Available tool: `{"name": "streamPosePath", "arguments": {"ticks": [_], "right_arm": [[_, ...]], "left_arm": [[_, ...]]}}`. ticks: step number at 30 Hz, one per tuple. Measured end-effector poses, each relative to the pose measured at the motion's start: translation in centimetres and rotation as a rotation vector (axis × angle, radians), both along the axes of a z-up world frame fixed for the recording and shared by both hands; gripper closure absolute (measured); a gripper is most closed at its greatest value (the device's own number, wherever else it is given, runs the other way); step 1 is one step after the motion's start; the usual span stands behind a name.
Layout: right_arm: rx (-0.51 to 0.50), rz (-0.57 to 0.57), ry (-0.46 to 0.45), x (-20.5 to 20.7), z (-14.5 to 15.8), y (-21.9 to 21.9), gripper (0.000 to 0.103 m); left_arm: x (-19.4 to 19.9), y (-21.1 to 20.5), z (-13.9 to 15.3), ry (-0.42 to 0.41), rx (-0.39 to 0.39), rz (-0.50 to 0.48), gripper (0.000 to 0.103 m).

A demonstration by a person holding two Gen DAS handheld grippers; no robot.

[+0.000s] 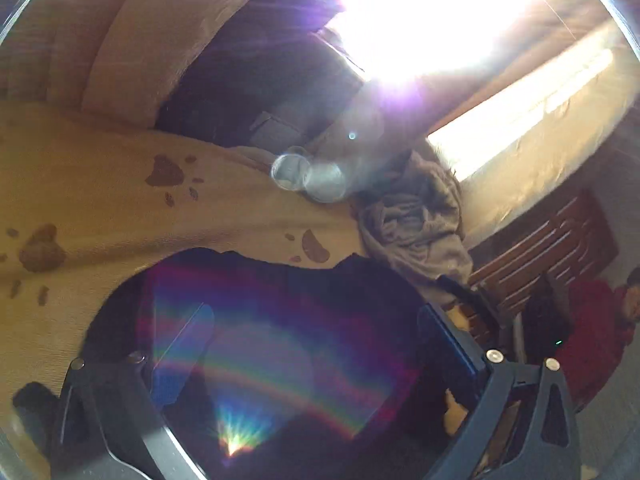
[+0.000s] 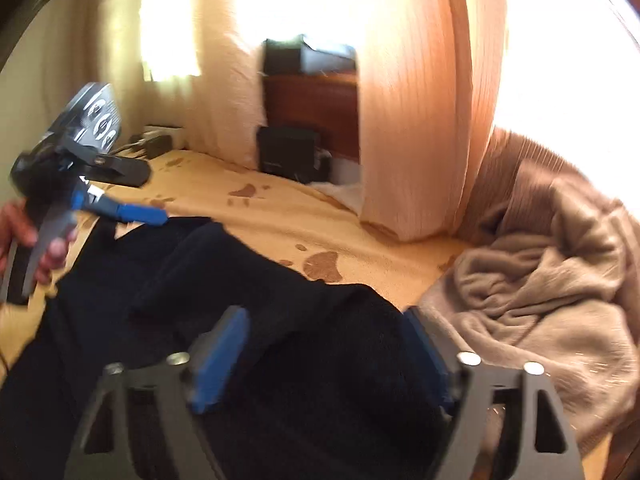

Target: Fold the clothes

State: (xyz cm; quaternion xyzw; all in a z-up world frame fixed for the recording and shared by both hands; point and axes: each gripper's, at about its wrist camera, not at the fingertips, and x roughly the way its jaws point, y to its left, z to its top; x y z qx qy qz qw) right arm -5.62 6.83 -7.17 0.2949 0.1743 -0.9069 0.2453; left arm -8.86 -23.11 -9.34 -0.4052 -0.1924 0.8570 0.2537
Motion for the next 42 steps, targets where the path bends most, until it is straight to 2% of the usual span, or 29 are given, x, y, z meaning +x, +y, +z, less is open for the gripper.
{"name": "streamPosePath", "arguments": {"ticks": [3, 5, 8, 11, 14, 16, 18, 21, 26, 28, 31, 34, 42], "right_arm": [[0.04, 0.035, 0.03, 2.4, -0.6, -0.7, 0.019], [0.078, 0.013, 0.006, 2.8, -1.4, -1.4, 0.019], [0.06, -0.078, -0.036, 2.8, -1.9, -1.6, 0.019], [-0.012, -0.146, -0.076, 2.7, -1.9, -1.1, 0.019], [-0.029, -0.182, -0.077, 2.7, -2.0, -0.7, 0.019], [-0.044, -0.183, -0.063, 3.0, -2.0, -0.2, 0.019], [-0.056, -0.21, -0.013, 3.5, -1.9, 0.6, 0.019], [-0.055, -0.198, 0.016, 3.6, -1.9, 1.2, 0.019], [-0.073, -0.056, -0.019, 3.8, -2.0, 0.0, 0.019], [-0.02, -0.028, -0.024, 3.7, -2.3, -1.2, 0.019], [0.093, -0.04, -0.032, 3.1, -3.3, -3.0, 0.019], [0.136, -0.087, -0.033, 2.4, -3.8, -3.3, 0.019], [0.182, -0.237, 0.019, 1.2, -4.0, -2.4, 0.019]], "left_arm": [[2.8, 2.4, 0.9, 0.11, -0.235, -0.012, 0.0], [4.3, 3.9, 0.9, 0.14, -0.331, 0.021, 0.0], [6.0, 5.5, 0.8, 0.173, -0.388, 0.103, 0.0], [6.7, 6.4, 0.1, 0.158, -0.377, 0.14, 0.0], [6.9, 6.7, -0.3, 0.157, -0.391, 0.153, 0.0], [7.3, 6.3, -0.4, 0.182, -0.456, 0.177, 0.0], [7.5, 5.9, -0.6, 0.217, -0.559, 0.221, 0.0], [7.4, 5.6, -1.3, 0.209, -0.651, 0.196, 0.0], [7.2, 6.7, -2.2, 0.213, -0.703, 0.097, 0.0], [6.8, 7.5, -2.4, 0.22, -0.734, 0.068, 0.0], [6.3, 9.0, -2.9, 0.232, -0.823, 0.014, 0.0], [5.6, 10.0, -3.6, 0.217, -0.867, -0.02, 0.0], [4.6, 9.3, -3.7, 0.182, -0.807, 0.048, 0.001]]}}
